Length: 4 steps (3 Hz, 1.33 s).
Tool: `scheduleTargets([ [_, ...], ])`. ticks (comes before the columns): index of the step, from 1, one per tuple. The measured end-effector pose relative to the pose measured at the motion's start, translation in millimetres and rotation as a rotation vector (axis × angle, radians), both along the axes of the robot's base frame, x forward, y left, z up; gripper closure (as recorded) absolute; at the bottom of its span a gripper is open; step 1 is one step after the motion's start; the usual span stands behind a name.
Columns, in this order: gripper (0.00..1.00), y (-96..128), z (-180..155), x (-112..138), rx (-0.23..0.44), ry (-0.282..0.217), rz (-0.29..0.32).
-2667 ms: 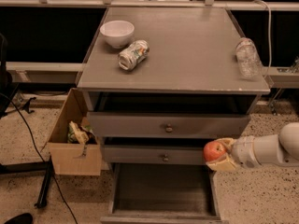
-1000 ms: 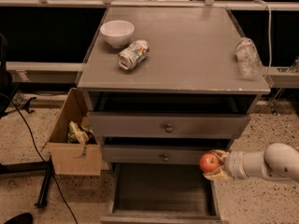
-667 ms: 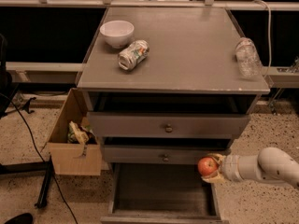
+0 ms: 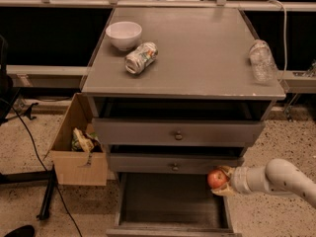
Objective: Place apple into bottom drawer
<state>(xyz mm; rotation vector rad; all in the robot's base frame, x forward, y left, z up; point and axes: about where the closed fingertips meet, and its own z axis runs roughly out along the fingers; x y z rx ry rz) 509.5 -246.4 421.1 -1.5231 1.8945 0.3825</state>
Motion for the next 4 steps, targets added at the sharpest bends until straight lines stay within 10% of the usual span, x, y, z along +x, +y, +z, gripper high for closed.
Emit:
scheduleTargets([
  [4, 1.00, -2.0, -124.1, -0.8, -0.030, 0.088, 0.084],
])
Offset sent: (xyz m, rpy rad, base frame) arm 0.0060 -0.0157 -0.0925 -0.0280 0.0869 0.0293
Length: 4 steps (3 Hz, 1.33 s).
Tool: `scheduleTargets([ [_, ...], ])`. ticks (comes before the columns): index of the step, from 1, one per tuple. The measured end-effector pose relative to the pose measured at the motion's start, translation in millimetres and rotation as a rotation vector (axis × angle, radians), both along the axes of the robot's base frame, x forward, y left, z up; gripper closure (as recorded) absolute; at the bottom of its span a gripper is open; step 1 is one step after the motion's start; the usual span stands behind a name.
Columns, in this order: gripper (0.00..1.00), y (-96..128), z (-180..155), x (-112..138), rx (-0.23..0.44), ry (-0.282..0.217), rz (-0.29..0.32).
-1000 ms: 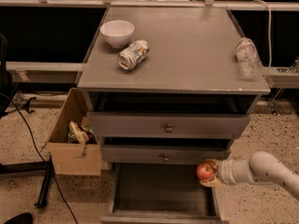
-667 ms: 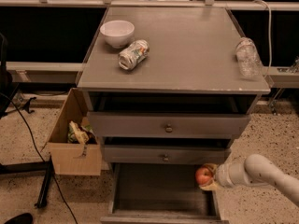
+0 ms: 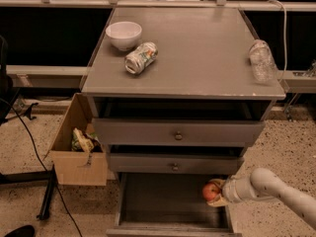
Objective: Place apple into bottom drawer
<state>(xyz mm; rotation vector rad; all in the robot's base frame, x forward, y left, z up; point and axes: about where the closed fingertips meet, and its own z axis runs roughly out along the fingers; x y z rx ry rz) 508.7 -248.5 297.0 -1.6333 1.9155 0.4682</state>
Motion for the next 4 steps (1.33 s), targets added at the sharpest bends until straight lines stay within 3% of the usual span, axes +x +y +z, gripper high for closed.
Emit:
scheduleTargets([
  [2, 1.00, 11.6, -48.0, -17.7, 0.021, -0.026, 0.069],
  [4, 1.00, 21.3, -83.0, -9.6, 0.044, -0.018, 0.098],
])
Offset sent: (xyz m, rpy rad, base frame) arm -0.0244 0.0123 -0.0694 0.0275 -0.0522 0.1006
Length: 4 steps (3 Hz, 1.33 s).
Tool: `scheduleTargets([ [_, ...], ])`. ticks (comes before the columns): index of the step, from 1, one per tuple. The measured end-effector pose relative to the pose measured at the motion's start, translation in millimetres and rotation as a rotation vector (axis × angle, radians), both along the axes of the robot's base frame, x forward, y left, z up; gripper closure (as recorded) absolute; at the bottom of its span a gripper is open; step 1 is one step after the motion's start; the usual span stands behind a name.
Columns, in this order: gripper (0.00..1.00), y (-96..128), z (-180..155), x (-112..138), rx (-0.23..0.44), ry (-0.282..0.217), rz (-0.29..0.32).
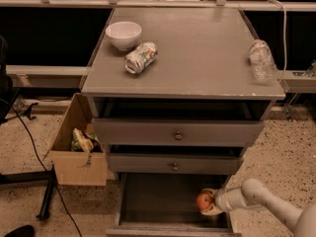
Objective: Place apple into bottom drawer
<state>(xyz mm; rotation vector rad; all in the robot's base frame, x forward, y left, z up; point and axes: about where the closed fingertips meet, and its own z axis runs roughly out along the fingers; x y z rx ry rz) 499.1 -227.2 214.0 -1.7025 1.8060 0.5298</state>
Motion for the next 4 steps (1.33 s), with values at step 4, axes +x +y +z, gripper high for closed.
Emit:
scheduleTargets([
  [4, 1.00, 53.4, -41.1, -19.0, 0.020, 0.013, 0.098],
])
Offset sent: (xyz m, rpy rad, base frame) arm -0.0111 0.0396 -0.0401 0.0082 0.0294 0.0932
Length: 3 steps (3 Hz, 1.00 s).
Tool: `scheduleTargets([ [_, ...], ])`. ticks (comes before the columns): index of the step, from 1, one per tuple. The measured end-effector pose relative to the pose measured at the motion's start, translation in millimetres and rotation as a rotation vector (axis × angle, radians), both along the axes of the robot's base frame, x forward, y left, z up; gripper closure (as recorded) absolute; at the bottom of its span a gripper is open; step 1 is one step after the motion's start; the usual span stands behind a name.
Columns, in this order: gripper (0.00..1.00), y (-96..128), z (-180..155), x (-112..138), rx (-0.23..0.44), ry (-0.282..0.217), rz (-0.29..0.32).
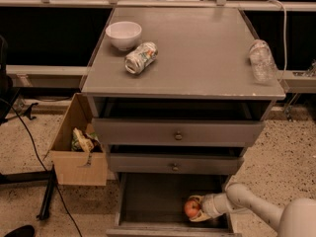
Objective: Place apple into bottom drawer
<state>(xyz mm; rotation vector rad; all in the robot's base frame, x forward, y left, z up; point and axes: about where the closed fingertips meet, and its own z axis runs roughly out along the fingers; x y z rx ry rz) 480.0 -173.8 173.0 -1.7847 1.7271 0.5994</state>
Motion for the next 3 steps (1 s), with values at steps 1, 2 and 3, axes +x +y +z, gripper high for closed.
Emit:
scheduleTargets([
  [1, 1.00, 8.1, -3.6, 5.5, 0.029, -0.025, 0.008],
  [2, 1.00, 10.2, -12.2, 19.3, 0.049, -0.057, 0.003],
  [3, 1.00, 9.3, -20.4, 31.0, 0.047, -0.067, -0.007],
])
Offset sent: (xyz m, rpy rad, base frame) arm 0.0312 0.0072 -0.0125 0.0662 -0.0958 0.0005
